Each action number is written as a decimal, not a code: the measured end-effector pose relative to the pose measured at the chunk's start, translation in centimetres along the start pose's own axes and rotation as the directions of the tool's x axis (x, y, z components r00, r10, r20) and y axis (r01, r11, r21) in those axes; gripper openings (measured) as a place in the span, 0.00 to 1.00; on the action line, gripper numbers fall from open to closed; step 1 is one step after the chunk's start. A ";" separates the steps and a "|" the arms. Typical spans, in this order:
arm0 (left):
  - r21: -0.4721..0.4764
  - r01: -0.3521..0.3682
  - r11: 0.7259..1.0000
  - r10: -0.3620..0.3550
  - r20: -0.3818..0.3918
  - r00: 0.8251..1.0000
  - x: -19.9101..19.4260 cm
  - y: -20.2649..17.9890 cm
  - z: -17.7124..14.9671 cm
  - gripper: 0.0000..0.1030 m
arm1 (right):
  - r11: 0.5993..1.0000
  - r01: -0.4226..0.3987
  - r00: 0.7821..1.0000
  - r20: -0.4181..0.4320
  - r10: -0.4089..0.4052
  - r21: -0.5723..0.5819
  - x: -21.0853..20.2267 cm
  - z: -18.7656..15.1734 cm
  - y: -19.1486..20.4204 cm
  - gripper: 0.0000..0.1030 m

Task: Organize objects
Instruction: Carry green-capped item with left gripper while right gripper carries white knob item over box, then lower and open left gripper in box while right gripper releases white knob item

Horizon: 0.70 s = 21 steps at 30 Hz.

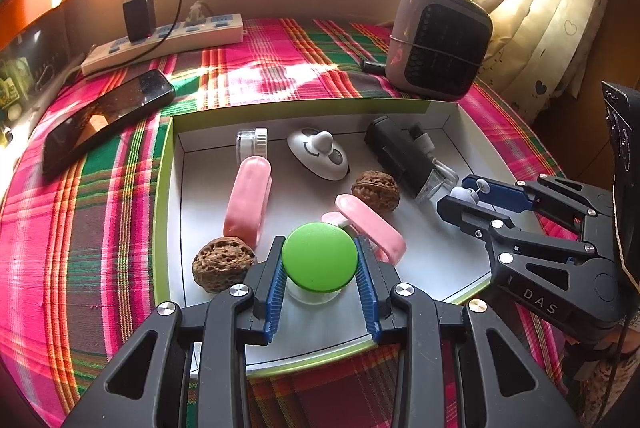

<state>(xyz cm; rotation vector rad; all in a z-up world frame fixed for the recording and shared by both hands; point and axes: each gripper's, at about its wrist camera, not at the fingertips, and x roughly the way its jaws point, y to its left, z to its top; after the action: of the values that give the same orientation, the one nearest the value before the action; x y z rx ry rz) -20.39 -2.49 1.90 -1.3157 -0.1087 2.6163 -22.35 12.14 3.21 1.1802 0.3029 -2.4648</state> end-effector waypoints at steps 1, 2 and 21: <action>-0.001 0.000 1.000 0.000 0.000 1.000 0.0 0.0 0.0 0.30 | 1.000 -0.002 1.000 0.001 0.002 0.001 0.0 0.0 0.0 0.31; 0.002 -0.002 1.000 0.002 0.001 1.000 0.0 -0.1 0.0 0.30 | 1.000 -0.003 1.000 0.001 0.003 0.002 0.0 0.0 0.0 0.31; 0.004 -0.003 1.000 0.003 -0.002 1.000 0.0 0.0 0.1 0.30 | 1.000 -0.006 1.000 0.001 0.006 -0.006 0.0 -0.1 0.1 0.31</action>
<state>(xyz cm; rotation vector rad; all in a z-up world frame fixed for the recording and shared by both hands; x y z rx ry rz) -20.48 -2.44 1.95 -1.3177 -0.1005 2.6168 -22.20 12.13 3.15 1.1763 0.3056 -2.4577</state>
